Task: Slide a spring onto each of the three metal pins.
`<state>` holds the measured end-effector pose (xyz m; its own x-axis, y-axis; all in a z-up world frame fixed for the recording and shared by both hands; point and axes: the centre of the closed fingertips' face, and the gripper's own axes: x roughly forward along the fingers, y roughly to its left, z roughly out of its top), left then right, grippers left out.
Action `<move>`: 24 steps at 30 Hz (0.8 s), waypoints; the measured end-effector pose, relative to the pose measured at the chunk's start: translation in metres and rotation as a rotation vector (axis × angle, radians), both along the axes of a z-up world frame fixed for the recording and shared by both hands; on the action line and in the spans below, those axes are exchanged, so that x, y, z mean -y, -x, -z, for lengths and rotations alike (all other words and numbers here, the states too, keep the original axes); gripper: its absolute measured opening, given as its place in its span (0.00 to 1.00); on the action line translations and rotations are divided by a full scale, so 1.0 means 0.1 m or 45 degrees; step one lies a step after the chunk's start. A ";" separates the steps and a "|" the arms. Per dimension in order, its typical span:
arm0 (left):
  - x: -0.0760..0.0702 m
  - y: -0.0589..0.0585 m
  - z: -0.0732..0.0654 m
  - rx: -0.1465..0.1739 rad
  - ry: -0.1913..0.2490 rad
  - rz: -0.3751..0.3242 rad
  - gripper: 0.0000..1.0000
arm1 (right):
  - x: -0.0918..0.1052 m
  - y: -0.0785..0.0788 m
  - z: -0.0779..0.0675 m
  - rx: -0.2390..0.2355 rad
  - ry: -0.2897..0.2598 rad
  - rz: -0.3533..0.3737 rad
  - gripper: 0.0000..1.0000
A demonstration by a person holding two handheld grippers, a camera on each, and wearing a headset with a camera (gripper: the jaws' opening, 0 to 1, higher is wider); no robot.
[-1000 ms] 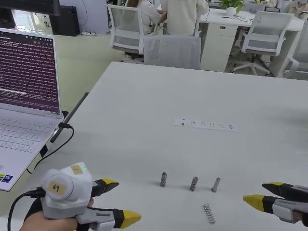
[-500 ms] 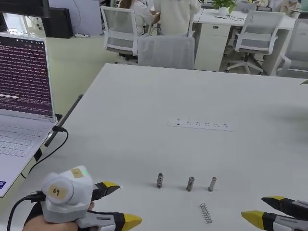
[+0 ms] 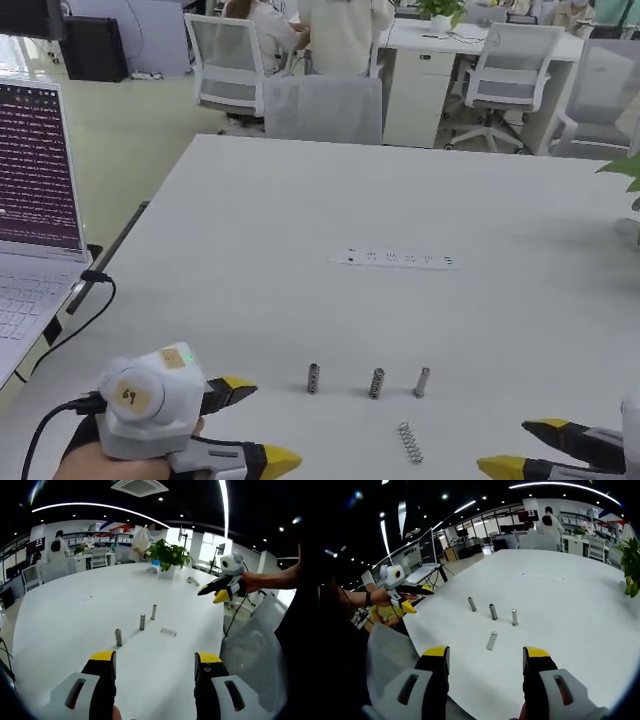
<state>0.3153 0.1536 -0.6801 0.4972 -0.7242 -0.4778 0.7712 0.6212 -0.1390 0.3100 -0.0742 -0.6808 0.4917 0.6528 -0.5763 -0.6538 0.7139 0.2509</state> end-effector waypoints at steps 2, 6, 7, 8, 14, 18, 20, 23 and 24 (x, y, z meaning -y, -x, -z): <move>0.05 -0.02 0.00 0.000 0.001 0.013 0.59 | 0.00 0.02 0.01 -0.004 -0.003 0.001 0.57; 0.13 -0.03 0.01 -0.001 -0.004 0.047 0.59 | -0.01 0.04 0.01 -0.012 -0.015 -0.002 0.58; 0.15 -0.04 0.02 0.000 -0.007 0.058 0.59 | -0.01 0.05 0.01 -0.011 -0.016 0.000 0.57; 0.17 -0.04 0.02 0.000 -0.010 0.067 0.59 | -0.02 0.05 0.01 -0.011 -0.018 0.001 0.57; 0.29 -0.09 0.03 0.003 -0.022 0.114 0.58 | -0.02 0.07 0.00 -0.010 -0.028 0.010 0.58; 0.36 -0.12 0.03 0.008 -0.030 0.148 0.58 | -0.03 0.10 0.00 -0.016 -0.035 0.021 0.58; 0.40 -0.13 0.04 0.009 -0.037 0.168 0.58 | -0.03 0.12 0.01 -0.019 -0.039 0.023 0.58; 0.46 -0.14 0.05 0.012 -0.042 0.193 0.58 | -0.04 0.15 0.03 -0.031 -0.040 0.025 0.58; 0.48 -0.14 0.05 0.013 -0.043 0.198 0.58 | -0.05 0.16 0.04 -0.033 -0.041 0.026 0.58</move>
